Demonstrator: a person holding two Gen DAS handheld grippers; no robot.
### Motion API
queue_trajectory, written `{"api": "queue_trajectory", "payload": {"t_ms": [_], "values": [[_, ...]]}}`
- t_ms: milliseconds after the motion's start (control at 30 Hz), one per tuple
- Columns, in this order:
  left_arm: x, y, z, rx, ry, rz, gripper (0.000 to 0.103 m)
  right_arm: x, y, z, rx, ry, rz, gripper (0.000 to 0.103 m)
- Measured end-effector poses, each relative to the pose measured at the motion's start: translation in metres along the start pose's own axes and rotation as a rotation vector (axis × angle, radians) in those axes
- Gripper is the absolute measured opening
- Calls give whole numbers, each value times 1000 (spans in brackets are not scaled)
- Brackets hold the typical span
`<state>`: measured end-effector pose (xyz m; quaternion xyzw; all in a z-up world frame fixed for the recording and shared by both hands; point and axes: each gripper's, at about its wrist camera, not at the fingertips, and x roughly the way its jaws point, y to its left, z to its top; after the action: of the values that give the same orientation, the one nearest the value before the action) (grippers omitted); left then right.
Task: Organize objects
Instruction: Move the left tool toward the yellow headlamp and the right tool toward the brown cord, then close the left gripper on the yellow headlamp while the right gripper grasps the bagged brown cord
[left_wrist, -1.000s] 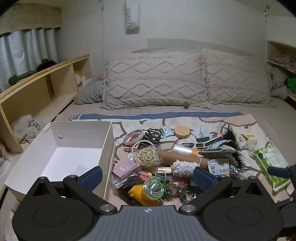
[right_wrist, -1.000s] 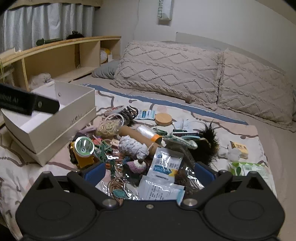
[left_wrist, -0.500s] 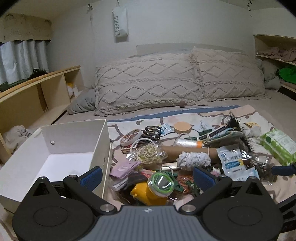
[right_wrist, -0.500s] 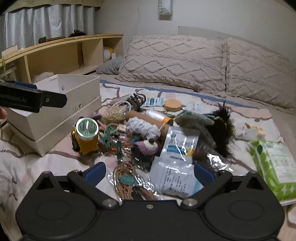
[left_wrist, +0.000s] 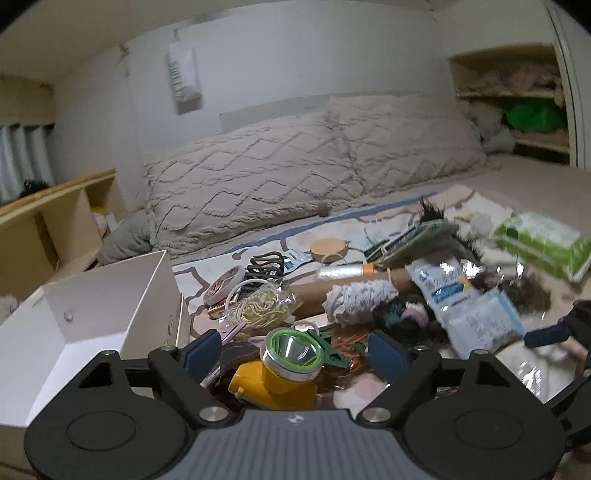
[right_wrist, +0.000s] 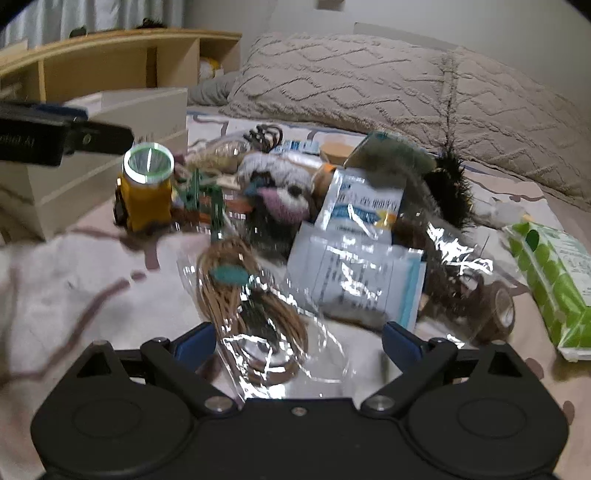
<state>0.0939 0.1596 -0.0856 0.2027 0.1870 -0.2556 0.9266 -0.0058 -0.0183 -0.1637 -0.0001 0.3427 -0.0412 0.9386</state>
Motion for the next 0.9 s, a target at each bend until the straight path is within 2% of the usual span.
{"api": "queue_trajectory", "payload": {"t_ms": [133, 300, 500, 600, 667, 700, 800, 900], "values": [[17, -6, -1, 67, 21, 3, 86, 8, -6, -6, 40, 18, 29, 97], [49, -14, 5, 190, 94, 22, 70, 11, -8, -14, 55, 3, 37, 98], [71, -8, 4, 217, 181, 41, 62, 11, -4, -19, 45, -26, 22, 99], [68, -6, 0, 210, 190, 22, 52, 10, -4, -22, 50, -47, 25, 99], [63, -8, -4, 211, 179, 28, 52, 9, -4, -22, 49, -54, 26, 99], [61, -8, -7, 212, 174, 32, 52, 9, -4, -23, 45, -60, 26, 97], [51, -10, -13, 192, 165, 50, 52, 4, 3, -24, 7, -94, 36, 78], [40, -10, -20, 160, 163, 69, 52, 1, 10, -25, -35, -113, 28, 69]]}}
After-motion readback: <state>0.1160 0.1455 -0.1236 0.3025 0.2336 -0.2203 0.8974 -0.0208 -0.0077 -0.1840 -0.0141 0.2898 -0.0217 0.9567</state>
